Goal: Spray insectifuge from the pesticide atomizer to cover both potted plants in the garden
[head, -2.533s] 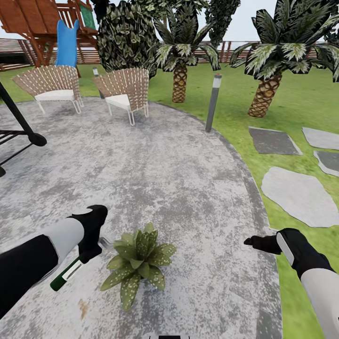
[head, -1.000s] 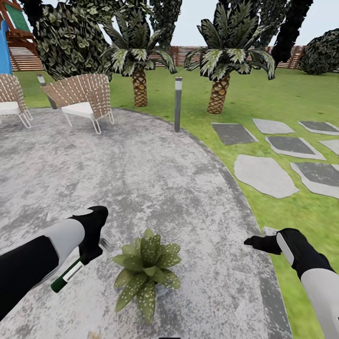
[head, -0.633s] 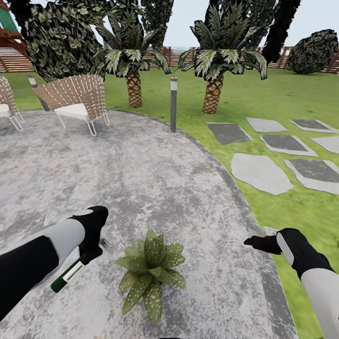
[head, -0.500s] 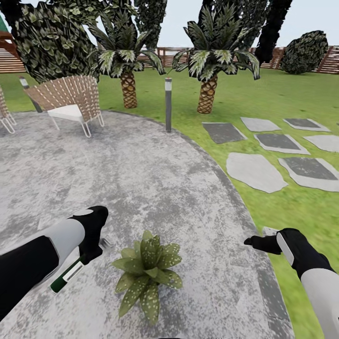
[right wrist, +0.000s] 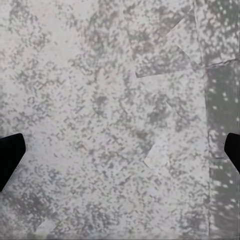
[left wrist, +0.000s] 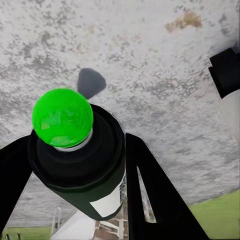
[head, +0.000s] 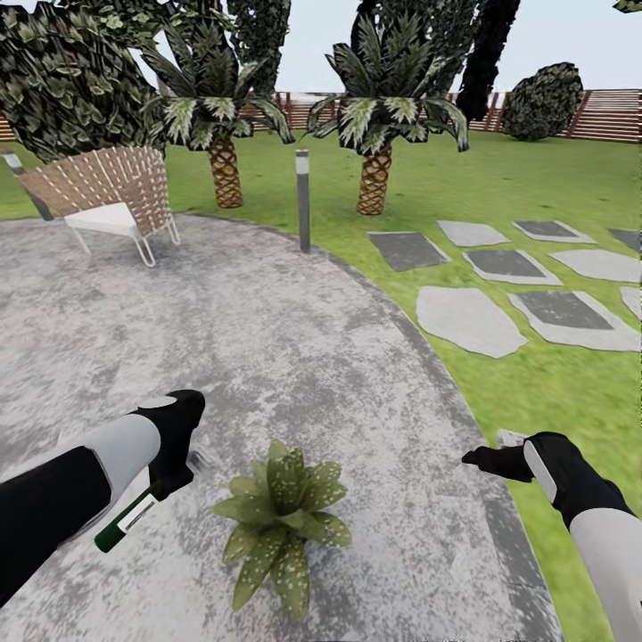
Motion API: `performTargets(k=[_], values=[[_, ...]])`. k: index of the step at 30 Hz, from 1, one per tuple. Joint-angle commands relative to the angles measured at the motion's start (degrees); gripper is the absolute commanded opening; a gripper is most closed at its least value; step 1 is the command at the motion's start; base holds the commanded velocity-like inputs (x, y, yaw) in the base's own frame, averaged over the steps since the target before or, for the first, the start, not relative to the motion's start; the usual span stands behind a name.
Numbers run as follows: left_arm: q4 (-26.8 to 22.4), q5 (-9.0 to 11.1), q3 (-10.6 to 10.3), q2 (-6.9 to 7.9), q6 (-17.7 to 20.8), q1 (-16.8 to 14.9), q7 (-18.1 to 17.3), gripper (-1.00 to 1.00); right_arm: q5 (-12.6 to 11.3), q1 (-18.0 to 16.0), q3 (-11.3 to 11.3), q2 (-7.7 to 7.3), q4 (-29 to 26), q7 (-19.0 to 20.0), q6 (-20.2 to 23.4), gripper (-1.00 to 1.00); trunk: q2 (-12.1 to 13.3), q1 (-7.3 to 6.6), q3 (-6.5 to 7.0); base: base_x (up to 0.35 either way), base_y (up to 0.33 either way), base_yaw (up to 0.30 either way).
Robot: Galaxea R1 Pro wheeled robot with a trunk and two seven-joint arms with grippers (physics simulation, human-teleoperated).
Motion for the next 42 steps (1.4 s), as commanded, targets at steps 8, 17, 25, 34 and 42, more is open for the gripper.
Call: performTargets(k=[8,17,25,34,42], values=[[-0.2,-0.7,0.1,0.07,0.4,0.0,-0.4,-1.0,-0.2,0.0,-0.1,0.01,-0.1,0.0,0.3,1.0,0.0,-0.01,0.34,0.0,0.198,-0.208],[-0.3,-0.6,0.4,0.05,0.4,0.0,-0.4,-1.0,-0.1,0.0,-0.1,0.01,-0.1,0.0,0.3,1.0,0.0,-0.01,0.53,0.0,0.004,-0.08],[-0.3,-0.6,0.7,-0.01,0.4,0.0,-0.4,-1.0,-0.2,0.0,-0.1,0.03,-0.1,0.0,0.3,1.0,0.0,-0.01,0.74,0.0,0.067,-0.072],[-0.3,-0.6,0.7,0.03,0.4,0.0,-0.4,-1.0,-0.2,0.0,-0.1,0.02,-0.1,0.0,0.3,1.0,0.0,-0.01,1.31,0.0,0.295,-0.178],[-0.3,-0.7,0.6,0.02,0.4,0.1,-0.4,-1.0,-0.2,0.0,-0.1,0.01,-0.1,0.0,0.3,1.0,0.0,-0.01,1.84,0.021,0.306,-0.18]])
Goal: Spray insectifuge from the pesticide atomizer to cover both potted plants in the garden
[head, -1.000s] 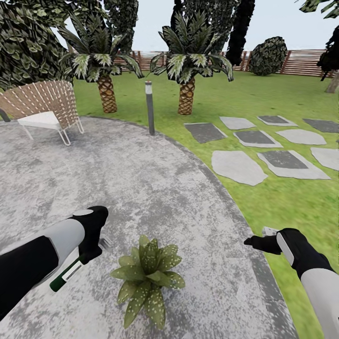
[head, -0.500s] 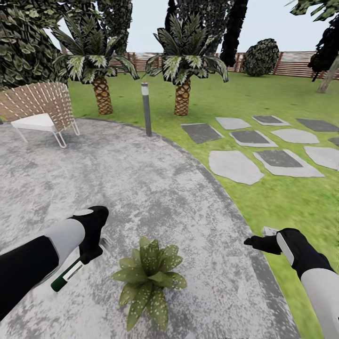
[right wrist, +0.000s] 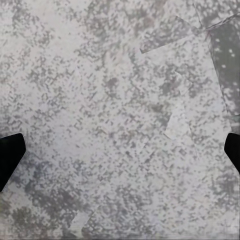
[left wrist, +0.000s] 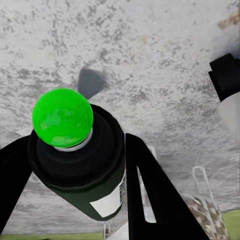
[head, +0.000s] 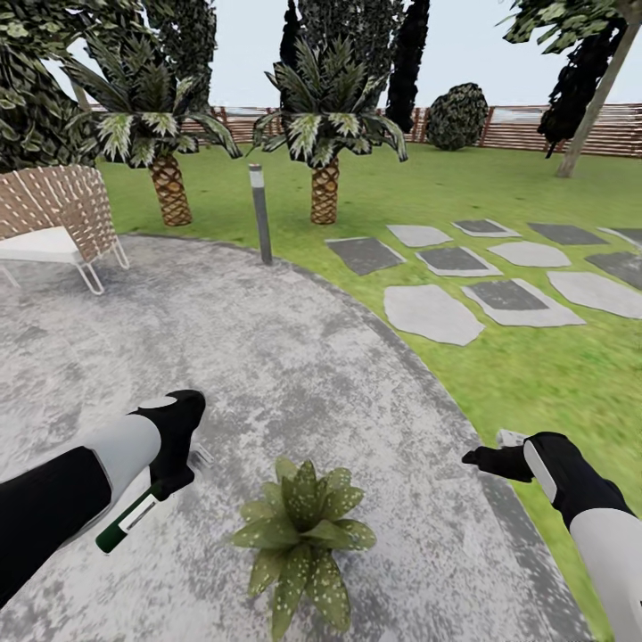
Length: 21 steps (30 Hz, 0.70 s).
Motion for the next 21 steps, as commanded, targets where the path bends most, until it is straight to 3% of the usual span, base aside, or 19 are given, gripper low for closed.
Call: performTargets(k=[1,5,12,21], values=[[-0.2,-0.6,0.1,0.06,0.4,0.0,-0.5,-1.0,-0.2,0.0,-0.1,0.02,-0.1,0.0,0.3,1.0,0.0,0.0,0.02,0.151,0.307,-0.18],[-0.2,-0.6,0.0,0.05,0.4,0.2,-0.5,-1.0,-0.2,0.0,-0.1,0.04,-0.1,0.0,0.3,1.0,0.0,0.0,0.28,0.129,0.196,-0.18],[-0.2,-0.6,-0.2,0.05,0.4,0.3,-0.5,-1.0,-0.2,0.0,-0.1,0.03,0.0,0.0,0.3,1.0,0.0,0.0,0.71,0.01,0.015,-0.169],[-0.2,-0.6,-0.3,0.05,0.4,0.3,-0.5,-1.0,-0.2,0.0,-0.1,0.1,-0.1,0.0,0.3,1.0,0.0,0.0,0.75,0.0,0.0,-0.014]])
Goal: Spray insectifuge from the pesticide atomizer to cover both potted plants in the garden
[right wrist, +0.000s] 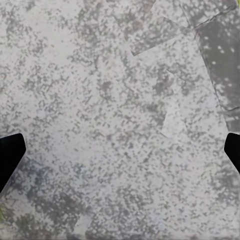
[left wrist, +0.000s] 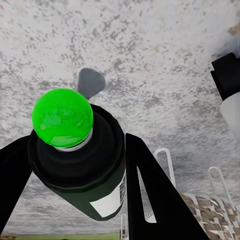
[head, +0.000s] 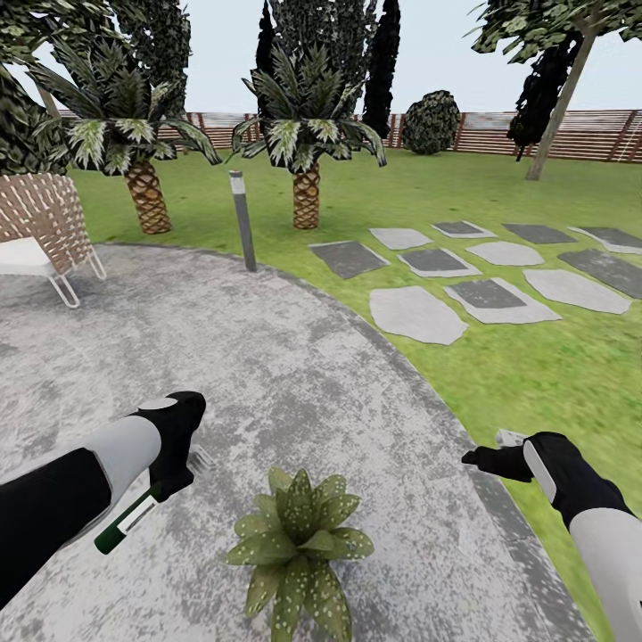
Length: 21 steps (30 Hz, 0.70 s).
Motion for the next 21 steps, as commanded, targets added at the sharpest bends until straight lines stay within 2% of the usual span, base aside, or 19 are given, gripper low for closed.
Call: performTargets(k=[1,10,14,16,21], values=[[-0.2,-0.6,0.1,0.05,0.4,0.0,-0.5,-1.0,-0.2,0.0,-0.1,0.0,-0.1,0.0,0.3,1.0,0.0,-0.01,-0.04,0.0,0.0,-0.025],[-0.2,-0.6,0.2,0.1,0.4,0.5,-0.4,-1.0,-0.2,0.0,-0.1,-0.01,-0.1,0.0,0.3,1.0,0.0,-0.01,0.24,0.0,0.0,-0.175],[-0.2,-0.6,0.2,0.06,0.4,4.6,-0.4,-1.0,-0.2,0.0,-0.1,0.0,0.0,0.0,0.3,1.0,0.0,-0.01,0.26,0.0,0.0,-0.025],[-0.2,-0.6,0.5,-0.02,0.4,8.8,-0.5,-1.0,-0.2,0.0,-0.1,0.0,0.0,0.0,0.3,1.0,0.0,-0.01,0.26,0.0,0.0,-0.002],[-0.2,-0.5,0.9,-0.11,0.5,10.1,-0.6,-1.0,-0.2,0.0,-0.1,-0.01,0.0,0.0,0.3,1.0,0.0,-0.01,0.33,0.0,0.0,-0.119]])
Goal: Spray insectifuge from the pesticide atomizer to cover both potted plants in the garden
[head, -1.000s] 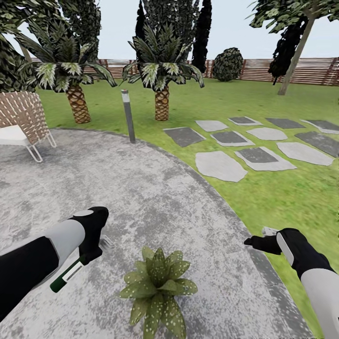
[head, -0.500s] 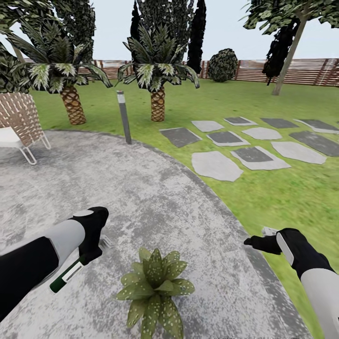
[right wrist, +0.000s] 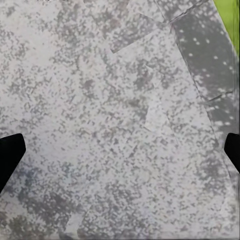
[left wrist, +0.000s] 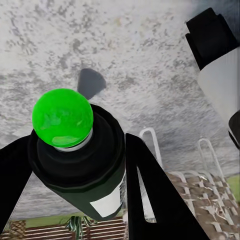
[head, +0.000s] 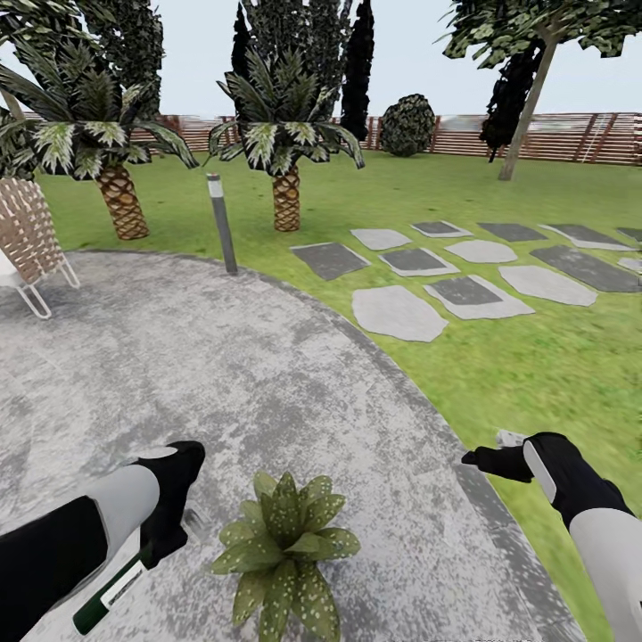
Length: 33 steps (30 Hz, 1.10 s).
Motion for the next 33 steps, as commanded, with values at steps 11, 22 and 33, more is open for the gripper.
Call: performTargets(k=[11,22,33], values=[[-0.2,-0.6,2.8,0.14,0.4,-2.9,-0.6,-1.0,-0.3,0.0,-0.1,0.01,1.8,0.0,0.3,1.0,0.0,-0.01,0.17,0.0,0.0,-0.149],[-0.3,-0.6,2.8,0.08,0.4,-7.9,-0.6,-1.0,-0.2,0.0,-0.1,-0.04,2.1,0.1,0.3,1.0,0.0,-0.01,0.18,0.0,0.0,-0.001],[-0.3,-0.6,2.7,-0.98,0.4,-12.3,-0.6,-1.0,-0.2,0.0,-0.1,-0.03,2.1,0.1,0.3,1.0,0.0,-0.01,0.18,0.0,0.0,0.0]])
